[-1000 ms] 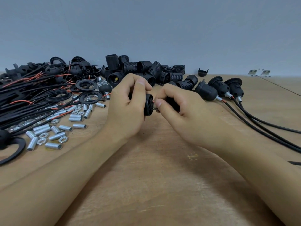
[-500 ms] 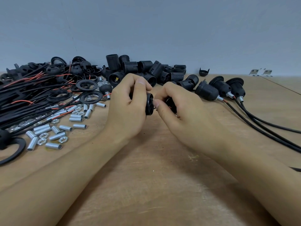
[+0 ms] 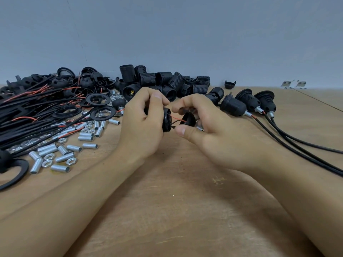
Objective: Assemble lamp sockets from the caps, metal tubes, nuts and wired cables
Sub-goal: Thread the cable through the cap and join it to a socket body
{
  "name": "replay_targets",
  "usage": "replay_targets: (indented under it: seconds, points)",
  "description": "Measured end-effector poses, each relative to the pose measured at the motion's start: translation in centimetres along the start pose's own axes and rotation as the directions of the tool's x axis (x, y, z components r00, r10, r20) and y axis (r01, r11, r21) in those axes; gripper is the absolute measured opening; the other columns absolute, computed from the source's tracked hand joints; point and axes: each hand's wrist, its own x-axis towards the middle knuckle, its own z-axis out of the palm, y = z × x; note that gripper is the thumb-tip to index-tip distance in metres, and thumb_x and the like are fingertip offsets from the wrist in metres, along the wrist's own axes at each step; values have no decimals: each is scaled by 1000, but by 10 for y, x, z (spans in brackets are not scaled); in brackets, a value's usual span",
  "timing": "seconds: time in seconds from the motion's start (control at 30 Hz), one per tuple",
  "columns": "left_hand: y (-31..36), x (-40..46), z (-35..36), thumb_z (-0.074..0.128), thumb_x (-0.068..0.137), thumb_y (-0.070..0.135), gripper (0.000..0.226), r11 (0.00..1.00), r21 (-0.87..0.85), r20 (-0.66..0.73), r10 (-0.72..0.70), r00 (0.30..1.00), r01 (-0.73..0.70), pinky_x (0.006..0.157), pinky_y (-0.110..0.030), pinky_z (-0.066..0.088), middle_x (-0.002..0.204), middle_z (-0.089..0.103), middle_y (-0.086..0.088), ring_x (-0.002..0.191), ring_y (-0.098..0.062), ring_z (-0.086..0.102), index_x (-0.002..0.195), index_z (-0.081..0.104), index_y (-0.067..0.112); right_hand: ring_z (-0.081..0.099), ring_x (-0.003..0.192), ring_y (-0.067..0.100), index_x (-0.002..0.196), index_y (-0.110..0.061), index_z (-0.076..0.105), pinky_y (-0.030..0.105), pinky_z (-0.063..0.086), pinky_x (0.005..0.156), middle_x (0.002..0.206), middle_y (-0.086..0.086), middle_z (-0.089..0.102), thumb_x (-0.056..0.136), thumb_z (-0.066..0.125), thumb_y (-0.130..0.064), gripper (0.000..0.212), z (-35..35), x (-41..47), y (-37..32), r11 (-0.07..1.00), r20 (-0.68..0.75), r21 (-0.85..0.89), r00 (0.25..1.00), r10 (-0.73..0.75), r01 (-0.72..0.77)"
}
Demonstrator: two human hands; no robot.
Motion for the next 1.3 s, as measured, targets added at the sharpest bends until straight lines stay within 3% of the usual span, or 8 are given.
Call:
replay_targets:
  seconds: [0.17, 0.33, 0.43, 0.53, 0.73, 1.0, 1.17, 1.3]
  points:
    - [-2, 2, -1, 43, 99, 23, 27, 1000, -3, -3, -30, 1000, 30, 49, -32, 34, 58, 51, 6, 50, -20, 47, 76, 58, 24, 54, 74, -5, 121, -19, 65, 13, 41, 71, 105, -4, 68, 95, 61, -11, 28, -5, 4, -5, 999, -18, 34, 1000, -15, 15]
    - [-3, 4, -1, 43, 96, 25, 26, 998, -30, -25, -52, 998, 51, 48, -34, 34, 59, 53, -7, 47, -20, 44, 75, 58, 25, 62, 79, 24, 120, -19, 66, 33, 52, 71, 101, 2, 70, 92, 66, -15, 28, 0, 6, 1, 999, -55, 33, 998, -3, 5]
    - [-4, 4, -1, 43, 96, 27, 24, 999, -29, -20, -37, 999, 37, 48, -36, 34, 62, 54, -15, 47, -20, 43, 77, 57, 23, 64, 67, 6, 113, -16, 65, 18, 49, 62, 93, -2, 71, 94, 63, -13, 20, 2, 8, 4, 986, -71, 158, 996, 58, -46]
    - [-4, 3, -2, 42, 97, 25, 24, 1000, 6, 1, 1, 1000, -1, 49, -36, 35, 57, 50, 5, 51, -17, 43, 80, 58, 20, 62, 61, 2, 111, -15, 68, 21, 52, 60, 86, -3, 73, 95, 61, -14, 18, 0, 8, 4, 977, -48, 205, 997, 68, -57]
    - [-4, 0, -1, 42, 98, 24, 23, 999, 25, 77, 19, 997, -21, 52, -27, 35, 60, 53, 14, 53, -10, 46, 84, 59, 17, 65, 63, 12, 104, -14, 65, 26, 58, 66, 78, 8, 73, 89, 68, -19, 16, -3, 8, 3, 961, -63, 262, 993, 103, -83]
    - [-1, 0, 0, 41, 100, 25, 22, 998, -8, 32, 62, 998, -61, 56, -36, 37, 65, 51, 13, 60, -16, 47, 89, 58, 17, 70, 80, 14, 102, -18, 69, 28, 58, 69, 91, -3, 73, 85, 74, -18, 18, 8, 9, 3, 974, -230, 228, 971, 69, -15]
    - [-1, 3, 0, 42, 98, 26, 17, 997, -54, -46, 57, 997, -60, 54, -38, 35, 68, 51, 10, 59, -17, 46, 90, 56, 21, 67, 77, 16, 98, -25, 68, 37, 58, 76, 84, -9, 70, 84, 76, -19, 17, 11, 8, -1, 980, -289, 198, 957, 25, 35]
    - [-1, 3, -2, 44, 97, 26, 16, 996, -67, -63, 55, 997, -59, 53, -37, 34, 68, 51, 7, 58, -19, 46, 89, 56, 22, 68, 75, 10, 101, -18, 70, 23, 56, 66, 88, -2, 72, 86, 73, -16, 16, 10, 8, 0, 955, -248, 296, 967, 58, 19]
